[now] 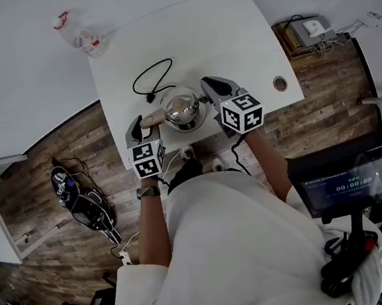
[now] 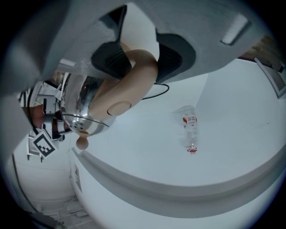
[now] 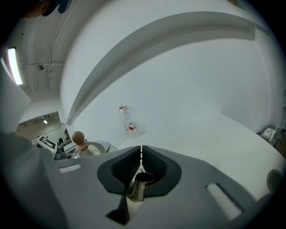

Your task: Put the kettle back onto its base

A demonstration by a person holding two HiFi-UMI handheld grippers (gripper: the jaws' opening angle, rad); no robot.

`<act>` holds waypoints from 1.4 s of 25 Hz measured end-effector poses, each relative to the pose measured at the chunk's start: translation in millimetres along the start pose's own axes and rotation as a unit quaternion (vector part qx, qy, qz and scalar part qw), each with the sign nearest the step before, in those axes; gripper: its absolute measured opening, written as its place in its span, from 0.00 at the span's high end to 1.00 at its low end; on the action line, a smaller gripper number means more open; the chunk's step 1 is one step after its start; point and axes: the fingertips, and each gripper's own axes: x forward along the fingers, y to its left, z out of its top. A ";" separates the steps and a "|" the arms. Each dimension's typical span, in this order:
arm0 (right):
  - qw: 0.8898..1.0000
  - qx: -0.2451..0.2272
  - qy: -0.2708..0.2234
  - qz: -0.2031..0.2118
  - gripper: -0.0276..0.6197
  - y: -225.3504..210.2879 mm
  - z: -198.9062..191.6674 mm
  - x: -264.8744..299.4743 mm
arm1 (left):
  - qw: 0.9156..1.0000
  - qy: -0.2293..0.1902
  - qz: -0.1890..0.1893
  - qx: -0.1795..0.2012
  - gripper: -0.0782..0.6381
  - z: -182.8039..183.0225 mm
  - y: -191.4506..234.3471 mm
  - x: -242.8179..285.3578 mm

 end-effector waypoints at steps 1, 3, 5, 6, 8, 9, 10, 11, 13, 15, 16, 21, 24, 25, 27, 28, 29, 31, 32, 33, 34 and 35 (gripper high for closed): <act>1.000 -0.001 0.000 0.000 0.94 0.7 0.5 0.5 | 1.000 0.000 0.000 -0.005 0.66 -0.5 1.0 0.7; 1.000 -0.003 0.001 -0.001 0.93 2.2 0.4 1.7 | 1.000 0.001 -0.003 -0.012 0.66 -1.6 2.1 1.3; 1.000 -0.005 0.003 -0.001 0.93 3.0 -0.8 1.9 | 1.000 0.002 -0.008 -0.016 0.66 -2.8 2.2 1.5; 1.000 -0.006 0.004 -0.002 0.89 2.7 -1.5 1.8 | 1.000 0.002 -0.009 -0.019 0.65 -3.1 2.5 1.8; 1.000 -0.007 0.008 -0.004 0.87 1.1 -3.2 1.4 | 1.000 0.002 -0.004 -0.028 0.65 -4.5 5.1 1.4; 1.000 -0.006 0.010 -0.005 0.86 -0.1 -4.7 0.9 | 0.999 0.002 0.000 -0.033 0.65 -6.1 7.0 0.1; 1.000 -0.005 0.011 -0.007 0.85 -1.5 -6.6 -0.1 | 0.999 0.001 0.004 -0.039 0.63 -8.5 8.7 -1.9; 1.000 -0.003 0.013 -0.008 0.85 -3.1 -8.7 -1.7 | 0.999 0.001 0.007 -0.044 0.62 -11.3 9.9 -4.3; 1.000 0.001 0.015 -0.011 0.84 -6.1 -12.2 -5.8 | 0.999 0.000 0.010 -0.049 0.62 -15.6 11.8 -9.7; 1.000 0.002 0.019 -0.013 0.82 -7.2 -14.6 -10.1 | 0.999 -0.004 0.014 -0.049 0.62 -17.2 14.7 -15.6; 1.000 0.001 0.020 -0.015 0.82 -7.3 -15.3 -12.0 | 0.999 -0.006 0.017 -0.048 0.62 -16.8 16.6 -18.7; 0.999 -0.010 0.022 -0.028 0.80 -11.9 -14.6 -18.7 | 0.999 -0.020 0.030 -0.028 0.62 -5.4 24.8 -29.9; 0.999 -0.025 0.018 -0.029 0.79 -7.9 -10.4 -36.2 | 0.999 -0.037 0.034 -0.011 0.62 7.2 19.9 -48.7; 0.999 -0.031 0.014 -0.030 0.79 -4.3 -8.7 -47.8 | 0.998 -0.045 0.034 -0.008 0.62 11.4 14.6 -59.7; 0.998 -0.039 0.004 -0.040 0.79 -1.5 -4.4 -67.9 | 0.998 -0.061 0.031 -0.005 0.62 20.8 4.4 -77.0; 0.998 -0.039 0.000 -0.048 0.81 -3.4 -1.5 -73.1 | 0.997 -0.068 0.028 -0.005 0.63 26.7 1.7 -80.4; 0.998 -0.038 -0.004 -0.055 0.82 -6.2 2.1 -75.6 | 0.997 -0.076 0.026 -0.004 0.63 33.5 0.5 -81.2; 0.997 -0.035 -0.012 -0.066 0.84 -10.0 11.0 -79.2 | 0.996 -0.090 0.022 0.001 0.65 48.6 -0.6 -81.9; 0.997 -0.035 -0.016 -0.070 0.85 -10.1 15.9 -82.1 | 0.995 -0.097 0.021 0.005 0.66 56.4 -1.8 -83.7; 0.996 -0.038 -0.019 -0.076 0.85 -9.5 20.9 -85.5 | 0.994 -0.106 0.021 0.010 0.67 64.4 -3.3 -86.2; 0.995 -0.045 -0.019 -0.083 0.87 -8.8 26.2 -88.8 | 0.993 -0.114 0.021 0.015 0.67 72.7 -4.8 -88.8; 0.994 -0.057 -0.018 -0.093 0.88 -8.1 31.8 -91.5 | 0.992 -0.123 0.022 0.019 0.68 81.3 -5.9 -91.0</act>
